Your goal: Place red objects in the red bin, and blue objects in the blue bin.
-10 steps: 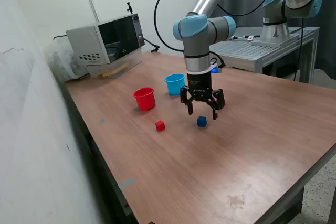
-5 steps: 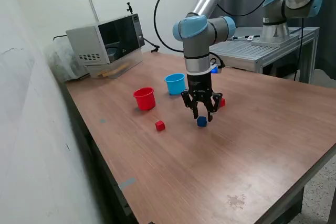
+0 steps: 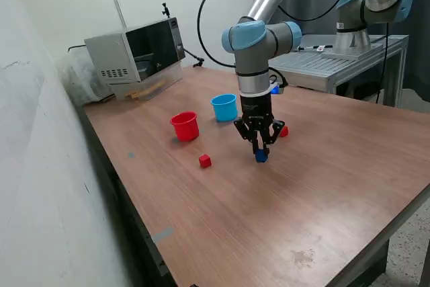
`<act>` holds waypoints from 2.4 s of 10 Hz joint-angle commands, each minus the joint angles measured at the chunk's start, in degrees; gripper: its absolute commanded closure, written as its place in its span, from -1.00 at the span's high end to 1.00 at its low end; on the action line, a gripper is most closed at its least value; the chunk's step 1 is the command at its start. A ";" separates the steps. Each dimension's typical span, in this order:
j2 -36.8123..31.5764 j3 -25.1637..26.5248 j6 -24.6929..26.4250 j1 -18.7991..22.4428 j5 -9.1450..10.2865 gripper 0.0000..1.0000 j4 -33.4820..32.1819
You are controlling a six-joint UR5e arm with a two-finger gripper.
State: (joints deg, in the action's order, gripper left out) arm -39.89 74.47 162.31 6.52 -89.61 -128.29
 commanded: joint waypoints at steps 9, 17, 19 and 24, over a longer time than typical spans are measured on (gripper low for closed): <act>-18.55 11.55 3.18 -9.21 -0.83 -1.00 2.34; -22.08 19.40 6.00 -21.54 -2.67 -1.00 5.51; -21.99 19.14 6.00 -22.42 -2.67 -1.00 5.15; -21.90 19.31 5.91 -22.51 -2.76 1.00 5.24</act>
State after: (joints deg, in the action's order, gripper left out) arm -61.79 93.65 168.26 -15.95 -92.31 -123.25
